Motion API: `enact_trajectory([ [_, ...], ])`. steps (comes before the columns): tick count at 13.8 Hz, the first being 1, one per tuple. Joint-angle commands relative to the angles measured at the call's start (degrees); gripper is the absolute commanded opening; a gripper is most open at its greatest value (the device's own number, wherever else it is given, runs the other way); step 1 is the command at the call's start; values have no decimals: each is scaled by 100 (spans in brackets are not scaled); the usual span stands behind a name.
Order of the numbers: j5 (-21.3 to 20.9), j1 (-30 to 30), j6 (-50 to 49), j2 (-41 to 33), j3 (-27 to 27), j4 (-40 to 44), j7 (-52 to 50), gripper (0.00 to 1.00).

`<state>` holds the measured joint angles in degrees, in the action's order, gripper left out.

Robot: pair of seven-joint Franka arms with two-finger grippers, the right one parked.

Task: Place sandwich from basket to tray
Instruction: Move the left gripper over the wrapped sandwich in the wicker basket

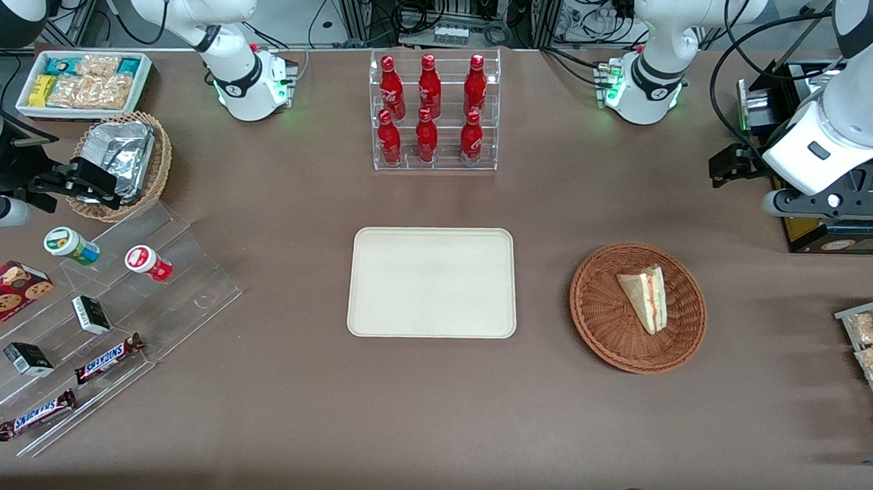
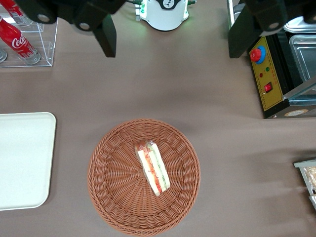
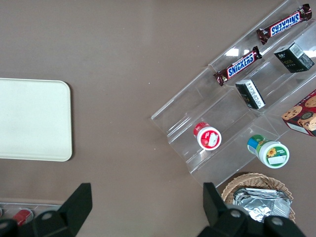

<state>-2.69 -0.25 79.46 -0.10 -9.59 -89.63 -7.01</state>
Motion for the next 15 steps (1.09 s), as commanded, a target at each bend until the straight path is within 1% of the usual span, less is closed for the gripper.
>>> enact_trajectory([
  [1,5,43,-1,80,-25,183,129,100],
  [3,31,43,148,97,-17,156,77,100],
  [5,180,60,298,133,36,17,33,100],
  [6,207,130,394,124,36,-211,33,100],
  [12,128,140,1799,18,36,-1529,-98,100],
  [15,128,140,2800,-78,36,-2355,-423,100],
])
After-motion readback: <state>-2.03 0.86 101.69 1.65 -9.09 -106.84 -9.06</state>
